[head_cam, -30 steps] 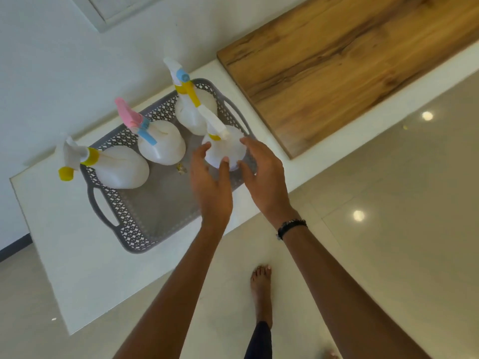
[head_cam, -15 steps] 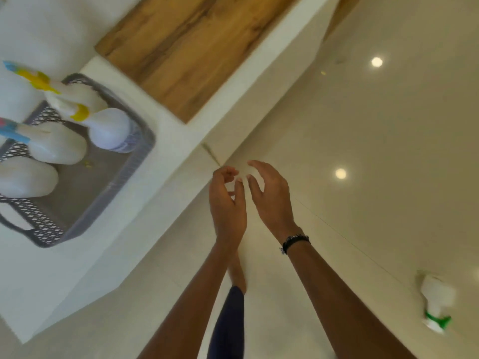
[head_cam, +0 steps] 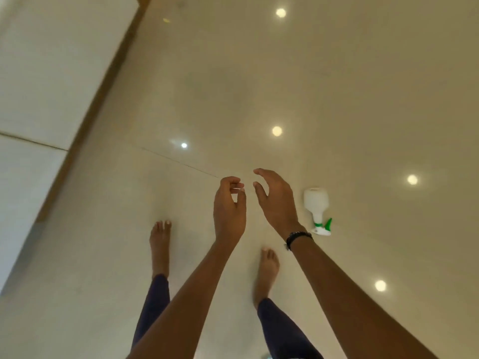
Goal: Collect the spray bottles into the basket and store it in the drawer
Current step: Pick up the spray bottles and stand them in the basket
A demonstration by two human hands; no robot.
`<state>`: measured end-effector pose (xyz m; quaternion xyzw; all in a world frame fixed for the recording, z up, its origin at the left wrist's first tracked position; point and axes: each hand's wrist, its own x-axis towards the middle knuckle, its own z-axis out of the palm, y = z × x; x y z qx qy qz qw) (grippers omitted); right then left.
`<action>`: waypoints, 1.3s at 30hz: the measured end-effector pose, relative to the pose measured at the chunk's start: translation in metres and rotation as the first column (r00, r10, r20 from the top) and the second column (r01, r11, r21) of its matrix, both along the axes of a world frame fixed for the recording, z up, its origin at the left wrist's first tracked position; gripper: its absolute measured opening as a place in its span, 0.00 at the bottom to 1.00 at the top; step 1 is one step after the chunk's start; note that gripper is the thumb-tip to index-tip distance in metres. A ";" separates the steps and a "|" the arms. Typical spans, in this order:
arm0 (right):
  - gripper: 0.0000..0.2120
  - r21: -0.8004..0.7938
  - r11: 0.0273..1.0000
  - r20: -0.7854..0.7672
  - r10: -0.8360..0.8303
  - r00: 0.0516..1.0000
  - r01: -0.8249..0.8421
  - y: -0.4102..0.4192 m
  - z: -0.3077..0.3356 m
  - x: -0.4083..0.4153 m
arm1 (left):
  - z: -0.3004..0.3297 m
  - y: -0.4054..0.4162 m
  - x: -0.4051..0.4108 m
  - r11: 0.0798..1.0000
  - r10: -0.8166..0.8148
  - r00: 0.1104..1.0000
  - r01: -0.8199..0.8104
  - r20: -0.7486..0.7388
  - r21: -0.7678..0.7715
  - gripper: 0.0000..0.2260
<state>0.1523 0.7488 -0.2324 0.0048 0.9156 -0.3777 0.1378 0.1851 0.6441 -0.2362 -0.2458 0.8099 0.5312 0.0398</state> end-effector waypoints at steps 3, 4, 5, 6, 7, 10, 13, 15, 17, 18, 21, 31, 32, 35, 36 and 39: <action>0.14 0.025 0.994 0.083 -0.107 0.991 0.105 0.070 -0.023 0.020 | -0.020 0.058 0.009 0.989 -0.146 0.987 0.143 0.069 0.044 0.09; 0.14 0.034 0.990 0.116 -0.141 0.983 0.138 0.089 -0.031 0.028 | -0.026 0.073 0.013 0.980 -0.194 0.976 0.189 0.096 0.057 0.09; 0.15 0.047 0.986 0.149 -0.167 0.975 0.162 0.107 -0.038 0.036 | -0.034 0.086 0.016 0.970 -0.240 0.963 0.233 0.124 0.072 0.10; 0.15 0.060 0.982 0.183 -0.188 0.965 0.180 0.123 -0.046 0.045 | -0.041 0.098 0.018 0.959 -0.282 0.947 0.272 0.156 0.083 0.10; 0.16 0.075 0.978 0.221 -0.207 0.953 0.195 0.138 -0.054 0.053 | -0.049 0.108 0.021 0.947 -0.320 0.928 0.308 0.193 0.089 0.10; 0.18 0.130 0.966 0.331 -0.256 0.908 0.225 0.175 -0.081 0.073 | -0.076 0.129 0.026 0.918 -0.397 0.870 0.386 0.292 0.097 0.10; 0.20 0.184 0.945 0.397 -0.324 0.859 0.271 0.203 -0.114 0.083 | -0.107 0.143 0.026 0.876 -0.476 0.804 0.468 0.357 0.115 0.11; 0.20 0.224 0.921 0.414 -0.387 0.824 0.320 0.216 -0.142 0.087 | -0.132 0.153 0.024 0.839 -0.534 0.752 0.526 0.385 0.138 0.11; 0.20 0.248 0.896 0.425 -0.443 0.789 0.369 0.224 -0.174 0.087 | -0.159 0.162 0.018 0.811 -0.575 0.713 0.562 0.400 0.164 0.11; 0.21 0.254 0.888 0.430 -0.458 0.778 0.383 0.227 -0.193 0.087 | -0.174 0.167 0.015 0.805 -0.585 0.704 0.567 0.404 0.178 0.12; 0.22 0.293 0.869 0.419 -0.492 0.763 0.399 0.233 -0.247 0.083 | -0.217 0.182 0.006 0.805 -0.588 0.691 0.551 0.421 0.220 0.12; 0.14 0.308 0.833 0.392 -0.551 0.736 0.460 0.231 -0.325 0.084 | -0.287 0.183 0.009 0.812 -0.582 0.678 0.516 0.449 0.274 0.12; 0.13 0.263 0.844 0.434 -0.535 0.725 0.467 0.228 -0.322 0.084 | -0.285 0.180 0.011 0.812 -0.582 0.679 0.517 0.448 0.271 0.12; 0.13 0.064 0.844 0.607 -0.456 0.651 0.532 0.211 -0.299 0.083 | -0.268 0.169 0.019 0.804 -0.590 0.676 0.542 0.441 0.244 0.12; 0.14 -0.020 0.802 0.676 -0.428 0.599 0.597 0.204 -0.285 0.082 | -0.260 0.164 0.022 0.798 -0.597 0.675 0.556 0.433 0.233 0.12; 0.18 -0.188 0.624 0.847 -0.289 0.447 0.759 0.184 -0.235 0.079 | -0.228 0.143 0.032 0.783 -0.614 0.687 0.594 0.389 0.186 0.16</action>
